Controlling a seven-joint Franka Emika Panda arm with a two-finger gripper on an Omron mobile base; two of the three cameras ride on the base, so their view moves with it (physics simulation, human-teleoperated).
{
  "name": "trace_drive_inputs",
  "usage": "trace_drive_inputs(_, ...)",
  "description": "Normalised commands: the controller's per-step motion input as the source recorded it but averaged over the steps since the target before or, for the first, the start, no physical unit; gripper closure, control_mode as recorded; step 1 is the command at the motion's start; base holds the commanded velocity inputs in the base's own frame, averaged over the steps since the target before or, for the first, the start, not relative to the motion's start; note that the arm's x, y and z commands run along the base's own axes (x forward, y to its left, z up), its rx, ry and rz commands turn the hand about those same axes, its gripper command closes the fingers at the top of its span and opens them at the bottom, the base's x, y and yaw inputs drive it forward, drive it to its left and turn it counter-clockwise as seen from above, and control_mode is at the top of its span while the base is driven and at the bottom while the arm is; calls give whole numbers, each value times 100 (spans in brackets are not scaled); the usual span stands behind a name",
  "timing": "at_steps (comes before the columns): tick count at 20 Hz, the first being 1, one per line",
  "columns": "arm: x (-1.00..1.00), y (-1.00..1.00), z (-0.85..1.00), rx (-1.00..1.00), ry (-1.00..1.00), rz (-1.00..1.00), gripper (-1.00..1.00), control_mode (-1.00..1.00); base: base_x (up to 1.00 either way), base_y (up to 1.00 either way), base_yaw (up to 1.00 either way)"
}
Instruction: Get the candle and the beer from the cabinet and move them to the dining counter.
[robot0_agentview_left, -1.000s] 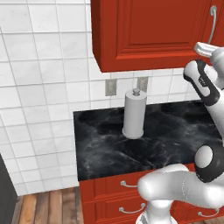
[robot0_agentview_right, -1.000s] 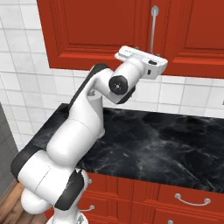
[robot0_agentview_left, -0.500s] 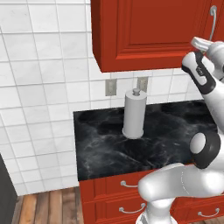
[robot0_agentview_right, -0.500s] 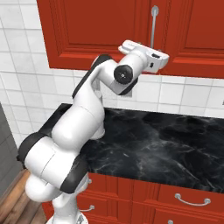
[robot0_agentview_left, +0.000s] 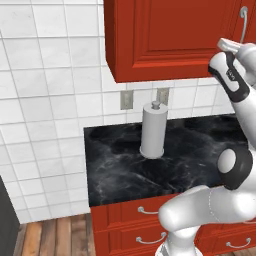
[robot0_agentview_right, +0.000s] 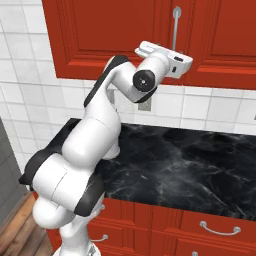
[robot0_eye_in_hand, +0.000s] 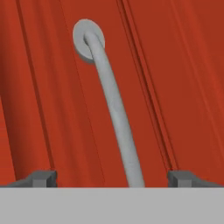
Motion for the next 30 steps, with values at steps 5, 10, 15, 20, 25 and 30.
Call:
trace_drive_inputs(5,43,6,0,0,0,14,100,-100,0,0,0)
trace_drive_inputs(10,29,6,0,0,0,16,100,-100,0,0,0)
trace_drive_inputs(15,-3,3,-1,0,0,12,100,-100,0,0,0)
trace_drive_inputs(20,-70,0,0,0,-4,0,100,-100,0,0,0)
trace_drive_inputs(25,-93,1,0,0,-4,0,100,-100,0,0,0)
trace_drive_inputs(30,-94,23,0,-1,-5,2,100,-100,0,0,0)
